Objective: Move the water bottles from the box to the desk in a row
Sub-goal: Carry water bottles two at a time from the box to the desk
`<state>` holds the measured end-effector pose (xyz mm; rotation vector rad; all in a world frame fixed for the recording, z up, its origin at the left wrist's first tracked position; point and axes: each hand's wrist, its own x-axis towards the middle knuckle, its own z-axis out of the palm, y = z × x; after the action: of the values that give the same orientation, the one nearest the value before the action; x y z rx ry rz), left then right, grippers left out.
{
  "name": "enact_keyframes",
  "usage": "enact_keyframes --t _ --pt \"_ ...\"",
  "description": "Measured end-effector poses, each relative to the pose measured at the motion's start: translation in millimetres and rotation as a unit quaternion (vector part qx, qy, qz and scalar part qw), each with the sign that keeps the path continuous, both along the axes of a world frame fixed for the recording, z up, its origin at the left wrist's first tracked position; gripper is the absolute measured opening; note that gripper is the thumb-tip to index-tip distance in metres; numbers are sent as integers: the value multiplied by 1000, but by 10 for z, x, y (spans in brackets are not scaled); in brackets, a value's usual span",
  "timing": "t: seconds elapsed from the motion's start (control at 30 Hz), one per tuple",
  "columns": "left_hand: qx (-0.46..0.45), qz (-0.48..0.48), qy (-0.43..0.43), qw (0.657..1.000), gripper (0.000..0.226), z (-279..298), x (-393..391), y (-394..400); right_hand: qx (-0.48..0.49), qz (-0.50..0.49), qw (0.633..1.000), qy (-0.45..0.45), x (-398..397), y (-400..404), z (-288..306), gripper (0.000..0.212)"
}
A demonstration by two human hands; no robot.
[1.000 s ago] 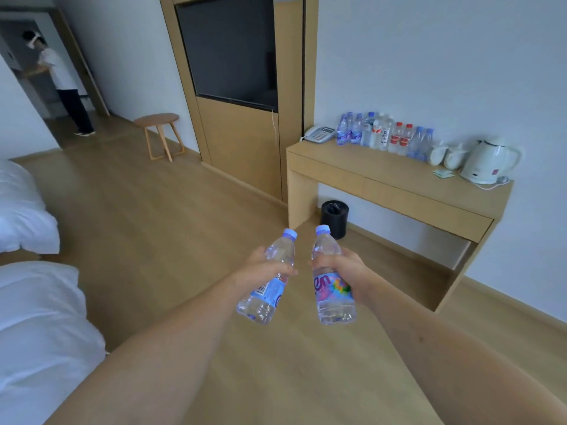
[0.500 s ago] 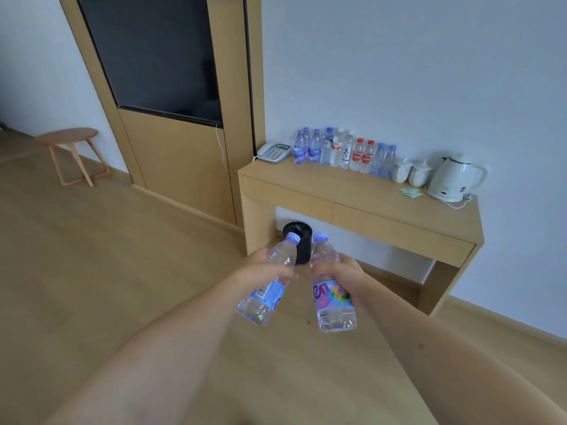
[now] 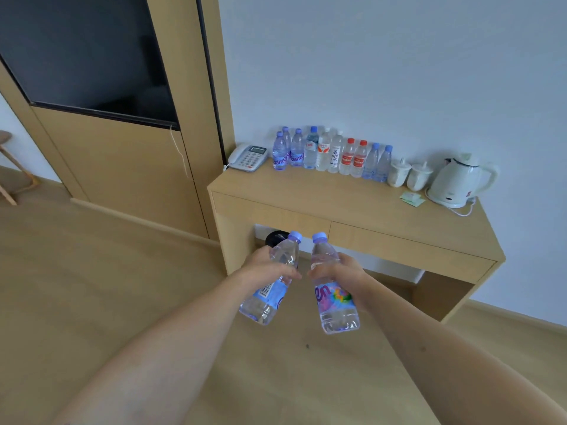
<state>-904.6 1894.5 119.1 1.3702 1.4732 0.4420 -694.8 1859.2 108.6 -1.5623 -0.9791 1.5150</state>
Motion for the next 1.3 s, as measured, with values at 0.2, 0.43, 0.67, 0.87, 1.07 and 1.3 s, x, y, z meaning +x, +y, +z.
enact_keyframes --t 0.2,0.43,0.67,0.87,1.07,1.3 --pt "6 37 11 999 64 -159 -10 1082 -3 3 1000 0 30 1072 -190 85" --pt "5 82 42 996 67 -164 329 2417 0 34 999 -22 337 2547 -216 63" --pt "24 98 39 994 69 -115 713 3526 -3 9 1000 -12 707 3692 -162 65" --pt "4 76 34 997 73 -237 782 4352 -27 -21 999 -25 754 4367 -316 72" --pt "13 10 27 999 72 -314 795 5290 -16 -61 996 -58 738 5091 -399 68" --pt "60 -90 -5 994 62 -349 720 6290 -10 -88 990 -105 638 5919 -373 69"
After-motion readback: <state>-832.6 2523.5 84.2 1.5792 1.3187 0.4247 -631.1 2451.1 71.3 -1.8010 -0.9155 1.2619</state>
